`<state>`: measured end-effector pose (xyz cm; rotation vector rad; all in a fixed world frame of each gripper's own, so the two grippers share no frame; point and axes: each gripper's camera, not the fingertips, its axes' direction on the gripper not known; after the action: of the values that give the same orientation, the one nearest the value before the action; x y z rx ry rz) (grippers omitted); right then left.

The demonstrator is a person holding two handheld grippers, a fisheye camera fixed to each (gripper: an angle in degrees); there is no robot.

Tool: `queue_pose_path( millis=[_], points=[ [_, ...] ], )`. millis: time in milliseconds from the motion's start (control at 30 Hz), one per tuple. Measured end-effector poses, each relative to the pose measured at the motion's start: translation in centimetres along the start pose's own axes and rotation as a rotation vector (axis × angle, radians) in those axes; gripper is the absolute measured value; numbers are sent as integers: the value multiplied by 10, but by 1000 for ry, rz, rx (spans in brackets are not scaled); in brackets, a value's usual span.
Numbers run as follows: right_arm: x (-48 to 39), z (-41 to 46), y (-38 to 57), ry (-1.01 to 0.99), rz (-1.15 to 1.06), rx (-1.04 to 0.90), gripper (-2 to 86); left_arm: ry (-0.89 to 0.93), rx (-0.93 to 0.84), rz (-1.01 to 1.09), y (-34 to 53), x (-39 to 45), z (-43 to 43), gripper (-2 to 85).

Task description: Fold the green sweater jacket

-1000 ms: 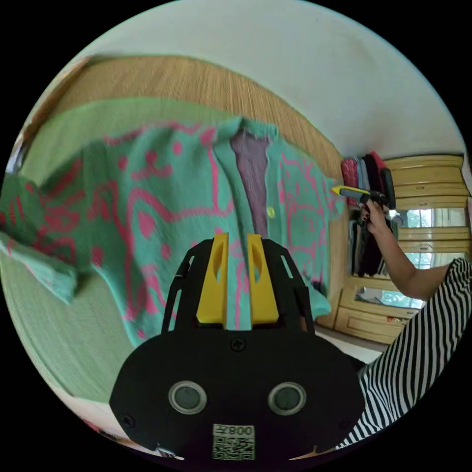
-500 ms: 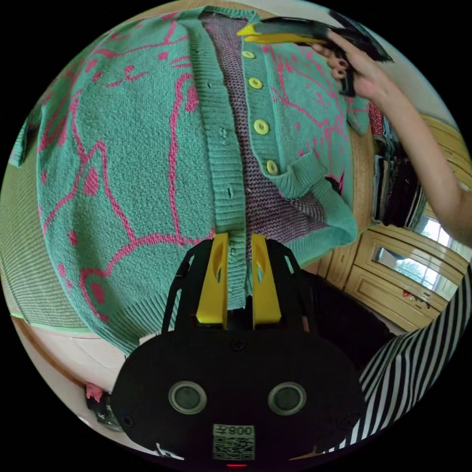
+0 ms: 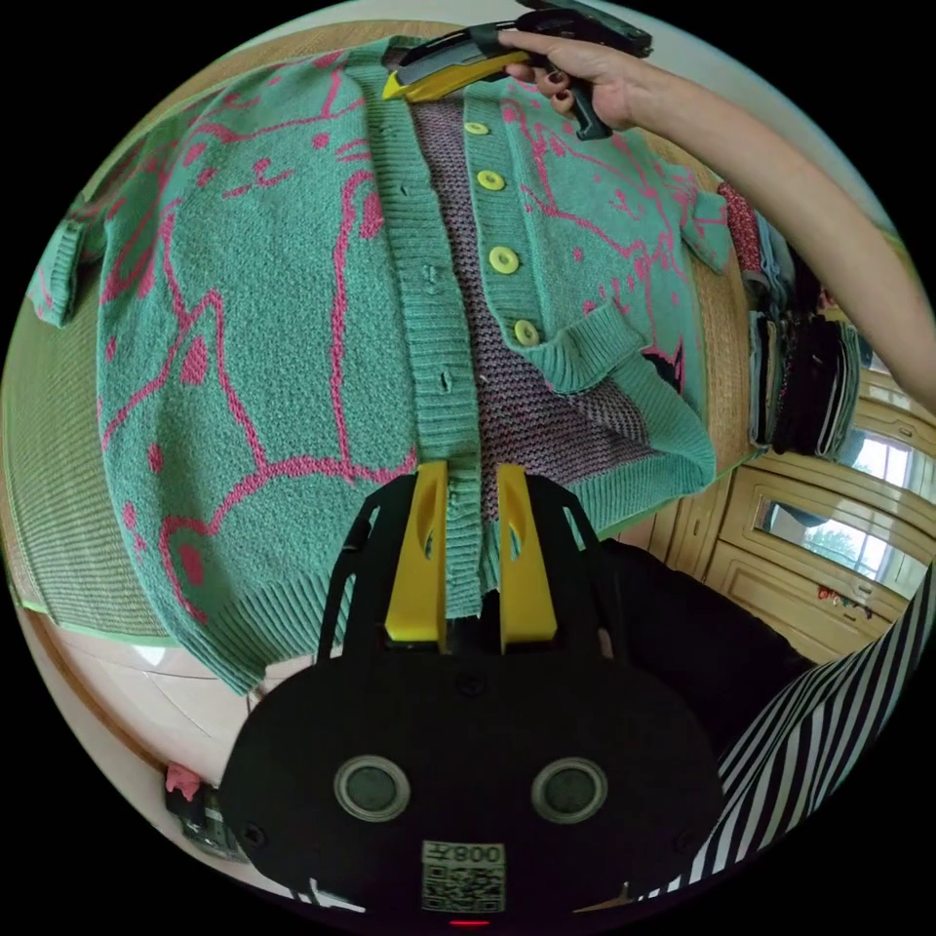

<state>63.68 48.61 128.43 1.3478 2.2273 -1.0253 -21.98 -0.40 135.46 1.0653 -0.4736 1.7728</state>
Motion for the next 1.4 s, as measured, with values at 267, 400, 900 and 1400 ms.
queue_pose_path(
  millis=[267, 400, 900, 1400],
  points=[
    [-5, 8, -5, -12, 17, 4, 70, -41, -20, 18, 1, -21, 26, 45],
    [-11, 12, -5, 17, 8, 8, 66, -34, -6, 5, 5, -34, 36, 29],
    [-15, 38, -1, 19, 28, 11, 12, -8, -13, 4, 11, -78, 57, 13],
    [-1, 7, 12, 7, -64, 86, 3, 180, 45, 60, 12, -108, 25, 10]
  ],
)
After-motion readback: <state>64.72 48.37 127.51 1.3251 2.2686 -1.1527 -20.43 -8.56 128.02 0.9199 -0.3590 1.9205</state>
